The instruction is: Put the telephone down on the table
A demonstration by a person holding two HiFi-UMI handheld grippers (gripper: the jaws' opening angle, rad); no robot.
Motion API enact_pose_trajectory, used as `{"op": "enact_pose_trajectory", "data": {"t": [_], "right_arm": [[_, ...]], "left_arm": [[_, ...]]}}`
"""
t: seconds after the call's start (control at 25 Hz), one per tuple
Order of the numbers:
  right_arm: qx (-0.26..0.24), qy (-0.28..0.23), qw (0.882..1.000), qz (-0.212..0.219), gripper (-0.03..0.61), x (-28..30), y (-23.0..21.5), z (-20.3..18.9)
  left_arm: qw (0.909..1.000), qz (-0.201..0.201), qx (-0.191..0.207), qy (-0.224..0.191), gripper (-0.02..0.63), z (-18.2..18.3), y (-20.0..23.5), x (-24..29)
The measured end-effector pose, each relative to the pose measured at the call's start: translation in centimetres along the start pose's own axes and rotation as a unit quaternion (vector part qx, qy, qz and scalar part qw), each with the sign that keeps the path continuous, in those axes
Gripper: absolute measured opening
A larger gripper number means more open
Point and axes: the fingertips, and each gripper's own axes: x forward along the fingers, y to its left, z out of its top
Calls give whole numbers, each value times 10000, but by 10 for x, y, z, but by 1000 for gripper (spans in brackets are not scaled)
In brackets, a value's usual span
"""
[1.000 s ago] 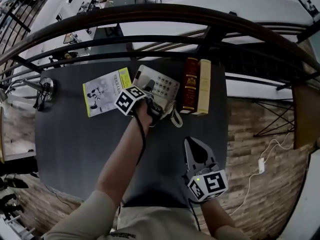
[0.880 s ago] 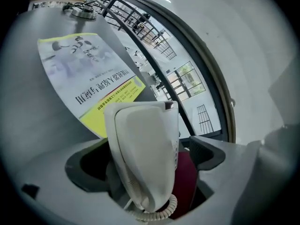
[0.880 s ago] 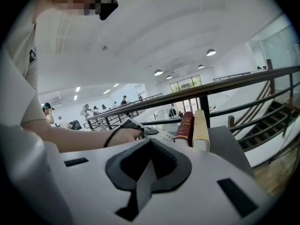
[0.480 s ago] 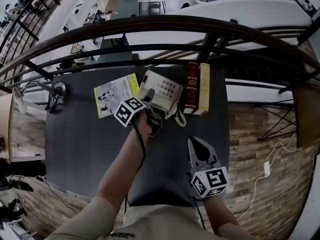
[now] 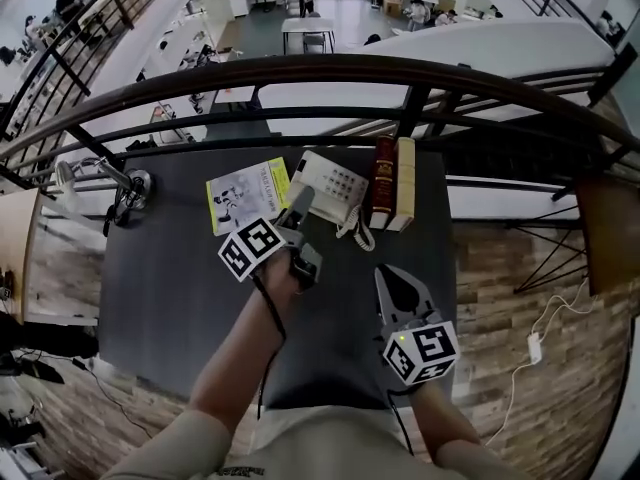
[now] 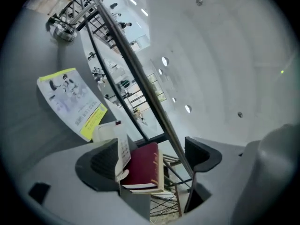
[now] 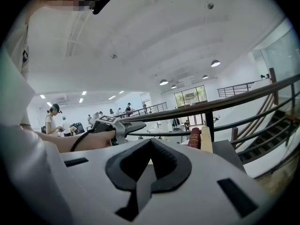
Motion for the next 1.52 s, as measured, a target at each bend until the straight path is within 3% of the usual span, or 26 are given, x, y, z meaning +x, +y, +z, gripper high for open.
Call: {"op": "enact_pose_trajectory", "data": {"t": [0.16,0.24,0.28,0.44,0.52,0.64,0.76,0.96,1.08,1.16,1.24,1.4,1.52], "right_arm": [[-75,-134,9999,67,2,-11,15,14],[-158,-227,9996,105,2,-18,23,22],[-200,-273,9994,113,2,-22,27,26],[-437,-498,9978,93,2,-37,42,46],[-683,-673,9952,173,2,-46,58,63],[-898,-970,9903,438,2,-64,87,90],[-1021,-1328,9842,576,2,-80,108,112],[-1028,-1613,9803,486,2,-98,113,125],[-995,-1582,9814,449,2,-102,114,121],[-1035,-1467,9828,421,2,-102,115,112],[-1085,-1317,9845,397,2,-101,116,99],[-1140,-1086,9871,284,2,-99,111,71],[-1123,-798,9903,194,2,-94,105,44]], "left_arm": [[9960,-527,581,-425,380,23,-53,-39],[9911,-662,975,-623,195,32,-76,-62],[9878,-710,1197,-698,162,35,-86,-73],[9684,-1098,2072,-849,159,38,-124,-115],[9515,-1270,2632,-963,158,36,-145,-137],[9166,-1531,3503,-1170,158,26,-172,-175],[8867,-1795,4051,-1318,156,13,-188,-211],[8453,-1297,5012,-1322,158,-7,-189,-243],[8395,-1348,5121,-1216,145,-21,-188,-256],[8415,-1246,5130,-1146,58,-29,-180,-262],[8435,-1095,5165,-986,52,-39,-169,-265],[8359,-902,5379,-623,51,-67,-143,-268],[8458,-771,5265,-393,43,-79,-122,-269]]}}
